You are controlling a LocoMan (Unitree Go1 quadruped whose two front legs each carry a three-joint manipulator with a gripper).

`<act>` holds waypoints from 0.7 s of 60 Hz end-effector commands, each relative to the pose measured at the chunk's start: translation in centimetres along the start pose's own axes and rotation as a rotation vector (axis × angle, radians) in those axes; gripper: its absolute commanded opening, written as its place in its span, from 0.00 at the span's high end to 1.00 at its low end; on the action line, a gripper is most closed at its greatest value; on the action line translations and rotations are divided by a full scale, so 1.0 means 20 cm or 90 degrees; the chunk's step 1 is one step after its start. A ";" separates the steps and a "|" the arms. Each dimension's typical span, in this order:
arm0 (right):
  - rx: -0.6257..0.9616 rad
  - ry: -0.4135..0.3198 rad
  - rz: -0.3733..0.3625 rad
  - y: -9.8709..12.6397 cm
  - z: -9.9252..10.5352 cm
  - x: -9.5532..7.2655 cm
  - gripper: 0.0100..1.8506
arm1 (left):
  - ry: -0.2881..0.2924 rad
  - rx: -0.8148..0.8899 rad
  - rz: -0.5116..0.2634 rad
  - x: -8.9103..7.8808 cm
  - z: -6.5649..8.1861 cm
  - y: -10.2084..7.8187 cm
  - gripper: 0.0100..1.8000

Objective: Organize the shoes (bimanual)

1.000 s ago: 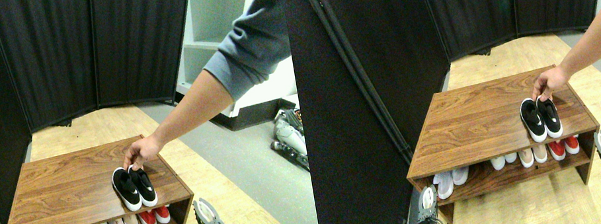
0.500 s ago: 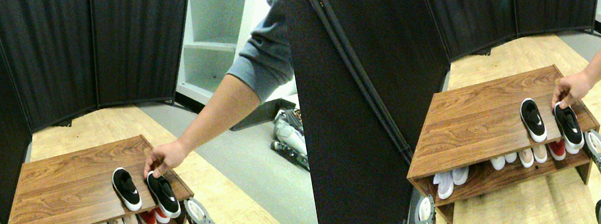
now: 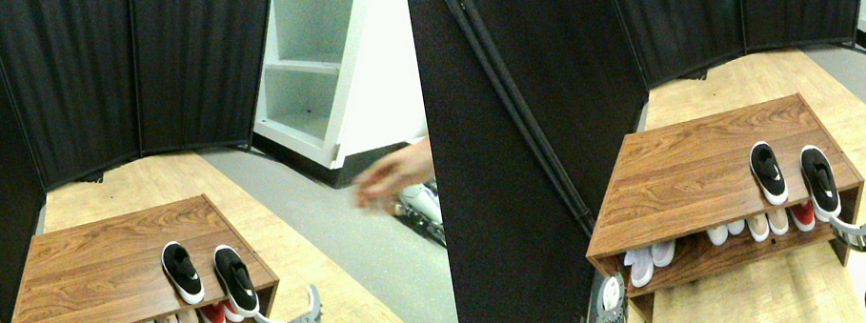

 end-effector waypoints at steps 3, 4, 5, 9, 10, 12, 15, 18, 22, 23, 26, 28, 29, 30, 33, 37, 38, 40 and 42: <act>-0.020 0.012 0.022 0.04 -0.01 0.00 0.09 | 0.008 -0.016 -0.028 0.02 -0.02 -0.04 1.00; -0.016 0.017 0.020 0.03 -0.02 0.00 0.09 | 0.009 -0.017 -0.028 0.02 -0.02 -0.04 1.00; -0.003 0.024 0.018 0.03 -0.02 0.00 0.09 | 0.009 -0.019 -0.028 0.02 -0.02 -0.04 1.00; 0.016 0.032 0.010 0.02 -0.04 0.00 0.08 | 0.010 -0.020 -0.028 0.02 -0.02 -0.04 1.00; 0.016 0.035 0.011 0.01 -0.05 0.00 0.08 | 0.009 -0.016 -0.029 0.02 -0.02 -0.04 1.00; 0.027 0.041 0.012 -0.01 -0.06 0.01 0.07 | 0.011 -0.014 -0.029 0.02 -0.02 -0.04 1.00; 0.018 0.050 0.006 -0.04 -0.09 0.02 0.07 | 0.004 -0.013 -0.026 0.02 -0.02 -0.03 1.00; 0.022 0.062 -0.002 -0.07 -0.12 0.03 0.07 | -0.001 -0.005 -0.028 0.02 -0.02 -0.03 1.00; 0.025 0.067 -0.015 -0.11 -0.15 0.05 0.06 | -0.005 0.006 -0.026 0.01 -0.02 -0.04 1.00; 0.025 0.069 -0.017 -0.12 -0.16 0.05 0.06 | -0.007 0.007 -0.025 0.01 -0.02 -0.03 1.00; 0.050 0.077 -0.024 -0.14 -0.17 0.07 0.06 | -0.010 0.008 -0.025 0.01 -0.01 -0.03 1.00; 0.069 0.081 -0.027 -0.15 -0.18 0.09 0.06 | -0.009 0.006 -0.026 0.01 -0.01 -0.03 1.00; 0.070 0.081 -0.029 -0.16 -0.18 0.10 0.07 | -0.009 0.006 -0.027 0.01 -0.01 -0.03 1.00; 0.068 0.080 -0.031 -0.17 -0.19 0.11 0.07 | -0.010 0.010 -0.027 0.00 -0.01 -0.03 1.00; 0.084 0.083 -0.037 -0.18 -0.19 0.13 0.09 | -0.014 0.029 -0.028 0.00 -0.01 -0.03 1.00; 0.073 0.071 -0.043 -0.20 -0.18 0.18 0.09 | -0.020 0.016 -0.025 0.00 0.00 -0.03 1.00; 0.073 0.069 -0.044 -0.20 -0.18 0.18 0.10 | -0.020 0.016 -0.025 0.00 0.00 -0.03 1.00; 0.057 0.060 -0.054 -0.21 -0.18 0.20 0.11 | -0.020 0.007 -0.025 -0.01 0.00 -0.03 1.00; 0.063 0.057 -0.056 -0.21 -0.18 0.22 0.11 | -0.020 0.012 -0.027 -0.01 0.00 -0.03 1.00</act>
